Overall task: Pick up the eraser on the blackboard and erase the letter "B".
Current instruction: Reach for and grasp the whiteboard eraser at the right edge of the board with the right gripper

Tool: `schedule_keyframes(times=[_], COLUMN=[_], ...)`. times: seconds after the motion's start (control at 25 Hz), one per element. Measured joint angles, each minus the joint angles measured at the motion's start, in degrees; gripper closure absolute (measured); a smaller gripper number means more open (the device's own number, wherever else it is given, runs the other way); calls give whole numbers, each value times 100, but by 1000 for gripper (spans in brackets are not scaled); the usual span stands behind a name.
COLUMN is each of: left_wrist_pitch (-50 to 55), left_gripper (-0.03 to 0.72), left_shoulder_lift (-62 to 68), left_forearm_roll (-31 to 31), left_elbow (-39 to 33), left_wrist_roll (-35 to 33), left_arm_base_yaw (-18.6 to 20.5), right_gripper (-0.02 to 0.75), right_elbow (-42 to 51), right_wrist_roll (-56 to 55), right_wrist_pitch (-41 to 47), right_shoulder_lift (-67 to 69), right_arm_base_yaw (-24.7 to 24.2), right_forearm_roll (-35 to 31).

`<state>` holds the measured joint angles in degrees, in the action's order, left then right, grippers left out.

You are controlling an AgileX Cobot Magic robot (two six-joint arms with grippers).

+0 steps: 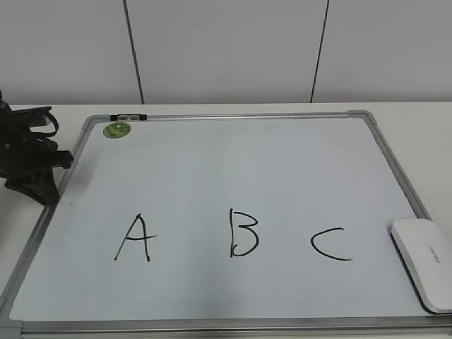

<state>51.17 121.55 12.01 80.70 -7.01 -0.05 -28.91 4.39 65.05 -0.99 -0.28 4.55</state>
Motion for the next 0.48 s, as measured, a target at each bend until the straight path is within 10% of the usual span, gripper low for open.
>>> schedule_keyframes(times=[0.48], left_wrist_pitch=[13], left_gripper=[675], left_shoulder_lift=[0], left_forearm_roll=[0], left_elbow=[9], left_wrist_roll=[0], left_arm_base_yaw=[0], right_gripper=[147], right_elbow=[-176], right_wrist_roll=[-10], right_wrist_pitch=[68], right_shoulder_lift=[271], right_arm_base_yaw=[0], right_forearm_roll=[-141])
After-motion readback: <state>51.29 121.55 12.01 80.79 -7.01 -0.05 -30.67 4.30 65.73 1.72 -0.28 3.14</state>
